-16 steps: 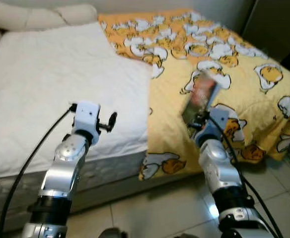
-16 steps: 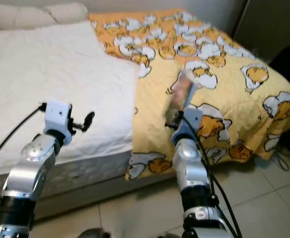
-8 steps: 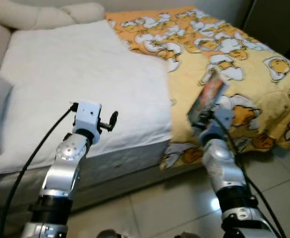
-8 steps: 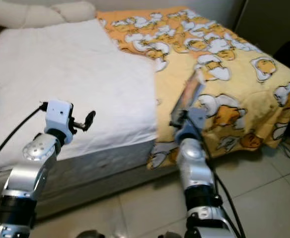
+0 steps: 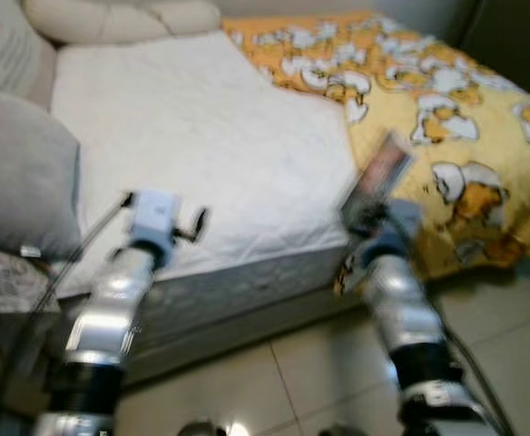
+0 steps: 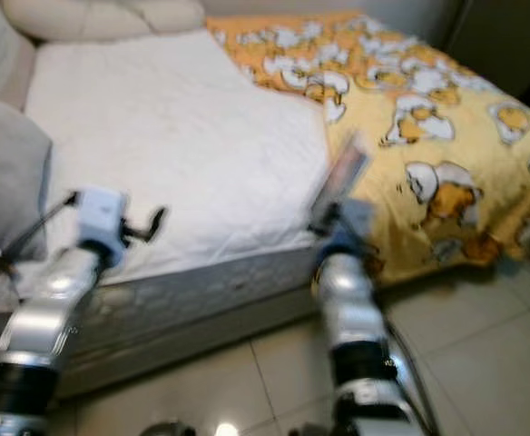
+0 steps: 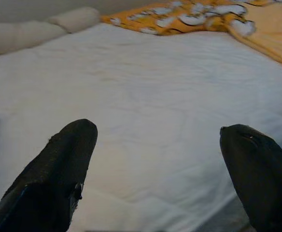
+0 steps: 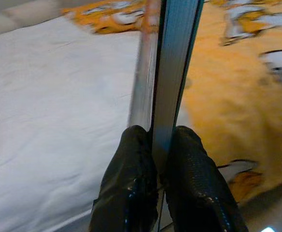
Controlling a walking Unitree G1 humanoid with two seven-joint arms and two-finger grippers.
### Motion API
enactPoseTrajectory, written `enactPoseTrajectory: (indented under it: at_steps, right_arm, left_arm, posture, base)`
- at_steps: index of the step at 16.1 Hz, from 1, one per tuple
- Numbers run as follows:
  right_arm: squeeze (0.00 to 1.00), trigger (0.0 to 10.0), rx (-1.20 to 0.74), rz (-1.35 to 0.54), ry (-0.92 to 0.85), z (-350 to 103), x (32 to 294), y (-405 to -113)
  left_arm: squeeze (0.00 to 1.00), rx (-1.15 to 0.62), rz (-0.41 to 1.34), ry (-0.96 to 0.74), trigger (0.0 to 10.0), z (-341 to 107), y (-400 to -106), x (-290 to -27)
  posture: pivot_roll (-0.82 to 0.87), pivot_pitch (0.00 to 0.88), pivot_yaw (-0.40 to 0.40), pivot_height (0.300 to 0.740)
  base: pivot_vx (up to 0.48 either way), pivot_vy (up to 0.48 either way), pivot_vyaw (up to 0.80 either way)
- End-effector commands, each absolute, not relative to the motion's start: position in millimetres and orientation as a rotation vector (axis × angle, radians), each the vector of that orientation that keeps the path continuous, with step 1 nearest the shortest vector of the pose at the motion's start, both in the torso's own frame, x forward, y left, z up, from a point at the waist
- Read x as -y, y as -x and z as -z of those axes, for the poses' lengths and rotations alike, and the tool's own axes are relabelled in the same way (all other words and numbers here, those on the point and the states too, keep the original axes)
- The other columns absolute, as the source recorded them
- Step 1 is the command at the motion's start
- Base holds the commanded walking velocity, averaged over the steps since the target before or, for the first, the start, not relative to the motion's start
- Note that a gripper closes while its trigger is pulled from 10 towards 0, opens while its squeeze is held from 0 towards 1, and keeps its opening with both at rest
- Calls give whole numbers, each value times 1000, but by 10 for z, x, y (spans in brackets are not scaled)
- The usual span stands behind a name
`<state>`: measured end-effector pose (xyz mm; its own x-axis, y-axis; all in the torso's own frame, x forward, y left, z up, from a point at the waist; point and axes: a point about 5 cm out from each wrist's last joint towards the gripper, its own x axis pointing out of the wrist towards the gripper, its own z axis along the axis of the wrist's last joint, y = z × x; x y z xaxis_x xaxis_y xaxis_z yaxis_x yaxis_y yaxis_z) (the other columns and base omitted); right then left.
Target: Clean up the room
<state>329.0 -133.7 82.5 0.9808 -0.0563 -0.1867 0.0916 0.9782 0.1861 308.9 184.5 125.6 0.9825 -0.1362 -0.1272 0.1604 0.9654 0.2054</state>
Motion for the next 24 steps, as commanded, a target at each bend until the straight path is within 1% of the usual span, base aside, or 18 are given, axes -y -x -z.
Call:
enactPoseTrajectory:
  at_steps: [1, 3, 5, 11, 15, 18, 22, 24]
  right_arm:
    - [0, 10000, -121, 74, -175, -954, 1401, -3339]
    - [0, 10000, -105, 37, -143, -977, 1358, -3352]
    - [0, 10000, -102, 30, -154, -978, 1349, -3354]
    - [0, 10000, -111, 33, -175, -967, 1375, -3351]
    - [0, 10000, -118, 27, -169, -955, 1365, -3347]
    - [0, 10000, -110, -3, -133, -973, 1340, -3357]
    - [0, 10000, -110, 2, -129, -973, 1348, -3358]
    - [0, 10000, -108, 16, -149, -974, 1372, -3358]
  left_arm:
    - [0, -101, 163, -216, 10000, -1278, -3106, -1774]
    - [0, -79, 147, -216, 10000, -1304, -3117, -1774]
    - [0, -61, 122, -204, 10000, -1339, -3132, -1786]
    - [0, -57, 128, -202, 10000, -1345, -3132, -1791]
    - [0, -60, 124, -194, 10000, -1346, -3132, -1800]
    - [0, -61, 121, -193, 10000, -1350, -3133, -1809]
    - [0, -63, 126, -193, 10000, -1349, -3134, -1804]
    - [0, -64, 126, -193, 10000, -1345, -3134, -1802]
  posture:
    - [1, 0, -16, 740]
    - [2, 0, -17, 740]
    - [2, 0, -16, 740]
    - [2, 0, -15, 740]
    - [5, 0, -16, 740]
    - [5, 0, -16, 740]
    - [5, 0, -15, 740]
    - [5, 0, -15, 740]
  base:
    - [0, 371, 0]
    - [0, 0, 0]
    - [0, 0, 0]
    - [0, 0, 0]
    - [262, 0, 0]
    - [294, 0, 0]
    - [299, 0, 800]
    - [302, 0, 0]
